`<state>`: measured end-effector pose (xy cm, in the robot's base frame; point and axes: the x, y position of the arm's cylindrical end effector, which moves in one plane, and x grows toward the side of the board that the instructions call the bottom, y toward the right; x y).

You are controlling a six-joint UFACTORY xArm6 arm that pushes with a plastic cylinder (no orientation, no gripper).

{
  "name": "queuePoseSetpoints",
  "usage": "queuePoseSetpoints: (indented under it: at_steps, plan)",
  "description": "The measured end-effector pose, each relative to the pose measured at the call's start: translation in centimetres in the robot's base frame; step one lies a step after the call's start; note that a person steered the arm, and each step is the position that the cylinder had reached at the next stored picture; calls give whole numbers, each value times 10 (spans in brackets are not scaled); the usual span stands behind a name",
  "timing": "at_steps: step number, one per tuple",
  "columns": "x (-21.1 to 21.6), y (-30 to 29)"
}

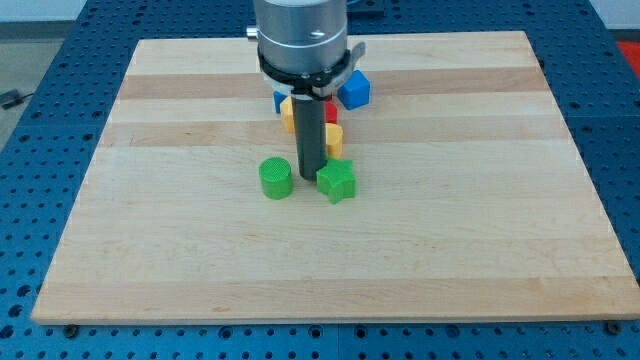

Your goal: Push green star diagonally to the bottom right of the blue cube

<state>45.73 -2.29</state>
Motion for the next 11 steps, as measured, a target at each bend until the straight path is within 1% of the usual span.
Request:
queuePoseSetpoints:
  at_steps: [2, 3, 4, 5, 6, 7, 8, 10, 11]
  plan:
    - [2, -7]
    - [29, -36]
    - [62, -9]
    - [58, 37]
    - [52, 28]
    - [84, 11]
    - [88, -6]
    - [25, -8]
    - [11, 33]
